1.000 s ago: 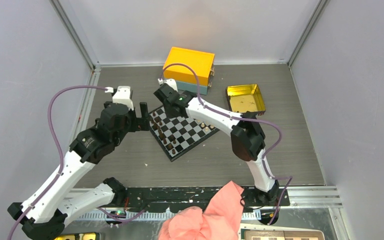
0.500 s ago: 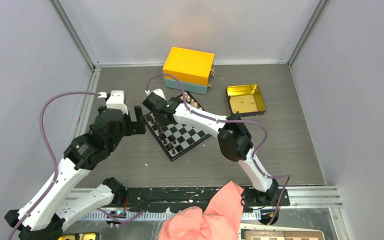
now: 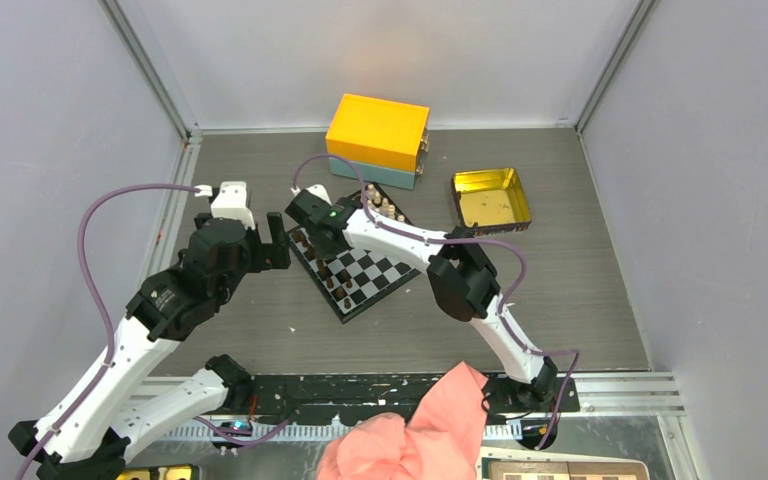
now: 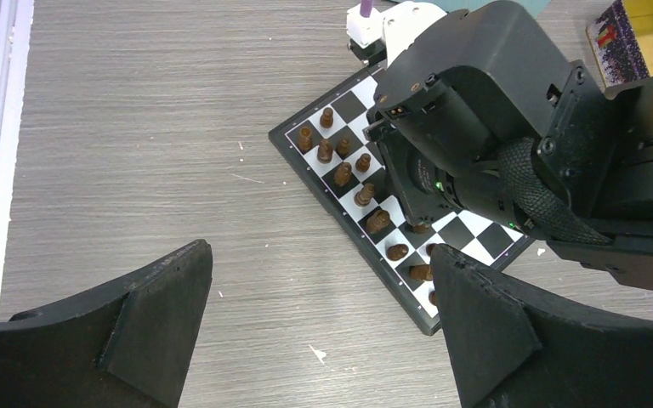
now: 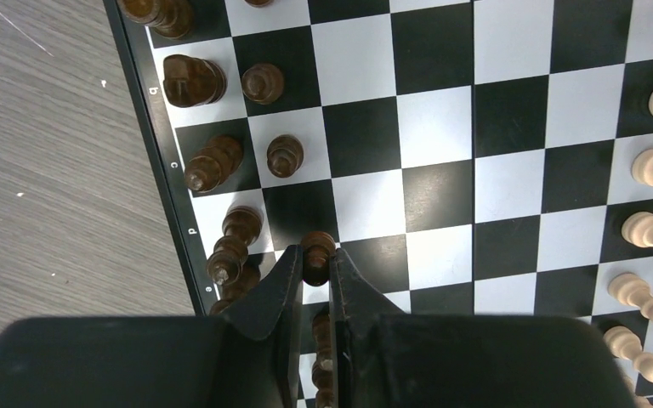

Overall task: Set up the chess pieces on the board
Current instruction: Place the chess piece on the chessboard, then pick up the chess piece from the storage box.

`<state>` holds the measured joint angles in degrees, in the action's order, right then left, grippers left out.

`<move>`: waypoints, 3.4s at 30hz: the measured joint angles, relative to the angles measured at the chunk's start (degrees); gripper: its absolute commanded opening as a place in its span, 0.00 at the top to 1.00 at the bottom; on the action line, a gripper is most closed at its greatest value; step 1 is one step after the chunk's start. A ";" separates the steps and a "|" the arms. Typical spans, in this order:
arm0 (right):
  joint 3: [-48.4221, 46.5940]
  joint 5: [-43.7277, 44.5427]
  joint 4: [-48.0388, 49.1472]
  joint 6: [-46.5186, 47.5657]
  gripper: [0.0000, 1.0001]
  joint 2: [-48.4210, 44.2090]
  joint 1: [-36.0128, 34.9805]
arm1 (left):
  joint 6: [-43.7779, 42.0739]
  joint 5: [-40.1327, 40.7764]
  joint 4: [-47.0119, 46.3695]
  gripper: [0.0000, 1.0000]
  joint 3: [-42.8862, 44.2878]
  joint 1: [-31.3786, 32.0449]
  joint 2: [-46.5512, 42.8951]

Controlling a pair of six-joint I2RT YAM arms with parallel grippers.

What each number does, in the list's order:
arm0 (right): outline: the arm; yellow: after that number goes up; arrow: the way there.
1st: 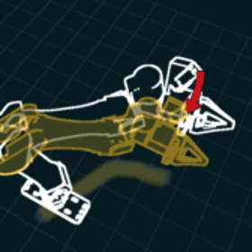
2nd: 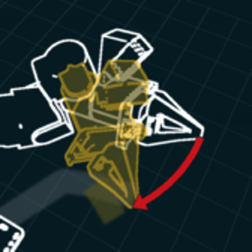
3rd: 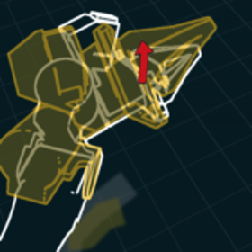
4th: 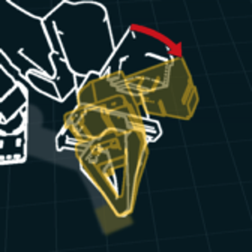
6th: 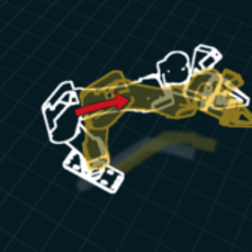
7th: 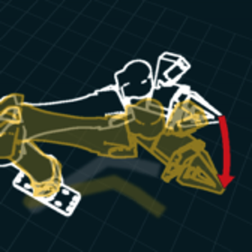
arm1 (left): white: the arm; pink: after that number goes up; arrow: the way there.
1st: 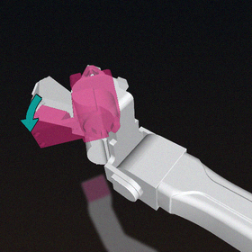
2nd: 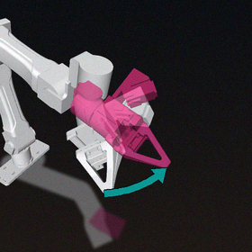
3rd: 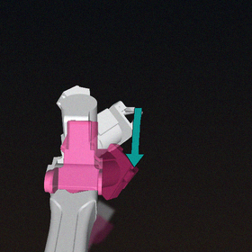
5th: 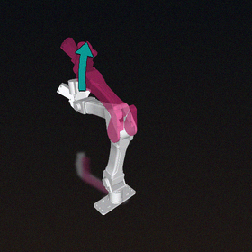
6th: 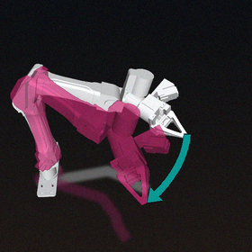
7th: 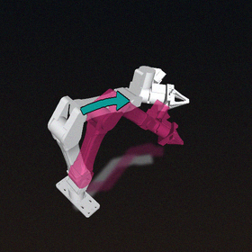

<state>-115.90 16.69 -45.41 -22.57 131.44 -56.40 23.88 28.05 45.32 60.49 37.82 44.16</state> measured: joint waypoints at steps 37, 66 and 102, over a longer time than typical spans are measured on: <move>3.21 -2.82 6.62 -0.02 0.96 1.05 1.77 | -1.33 0.44 -0.50 0.00 0.02 0.00 3.21; 4.09 -3.91 6.78 0.98 0.64 1.03 1.77 | -2.12 -0.20 -3.21 0.00 0.02 0.00 5.84; 12.81 12.68 7.41 -5.33 0.61 -17.20 30.58 | -6.21 -6.51 -11.23 0.00 6.23 -6.49 20.68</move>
<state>-103.09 29.36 -38.00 -27.90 114.24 -25.82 17.67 21.54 34.09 66.72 31.33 64.84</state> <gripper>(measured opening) 0.384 0.995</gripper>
